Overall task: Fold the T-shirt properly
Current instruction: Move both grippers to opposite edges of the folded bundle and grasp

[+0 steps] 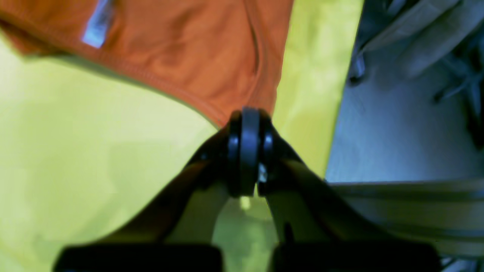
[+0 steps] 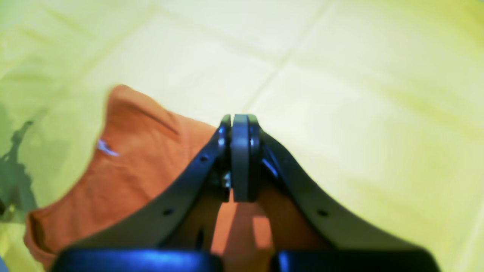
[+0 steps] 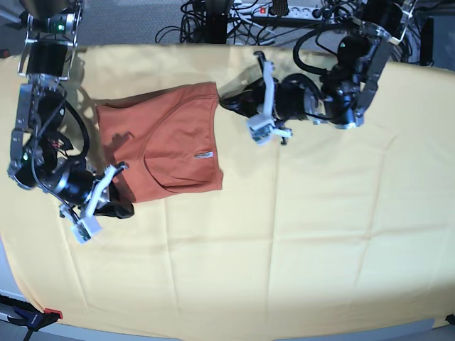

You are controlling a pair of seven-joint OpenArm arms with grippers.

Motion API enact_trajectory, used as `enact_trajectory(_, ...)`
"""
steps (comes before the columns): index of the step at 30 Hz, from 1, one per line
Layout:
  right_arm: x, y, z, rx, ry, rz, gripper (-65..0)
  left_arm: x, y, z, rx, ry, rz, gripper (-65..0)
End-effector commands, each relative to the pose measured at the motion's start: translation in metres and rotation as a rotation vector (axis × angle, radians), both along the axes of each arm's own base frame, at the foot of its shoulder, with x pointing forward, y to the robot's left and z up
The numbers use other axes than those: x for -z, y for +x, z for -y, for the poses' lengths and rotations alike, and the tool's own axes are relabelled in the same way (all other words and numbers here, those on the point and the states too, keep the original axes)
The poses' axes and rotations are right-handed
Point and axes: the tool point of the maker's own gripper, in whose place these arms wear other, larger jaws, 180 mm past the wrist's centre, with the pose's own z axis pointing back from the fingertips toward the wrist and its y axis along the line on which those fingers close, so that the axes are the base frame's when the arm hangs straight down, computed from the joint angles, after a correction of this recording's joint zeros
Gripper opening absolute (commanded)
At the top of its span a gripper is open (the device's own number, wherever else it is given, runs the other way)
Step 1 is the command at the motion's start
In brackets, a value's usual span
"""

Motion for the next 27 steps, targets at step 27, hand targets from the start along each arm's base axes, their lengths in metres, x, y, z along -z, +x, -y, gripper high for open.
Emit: enact_trajectory(27,0.050,0.020,0.015,-0.069,-0.264,-0.131,-65.0,0.003,0.000,0.095,0.210,0.004,0.243,-65.0)
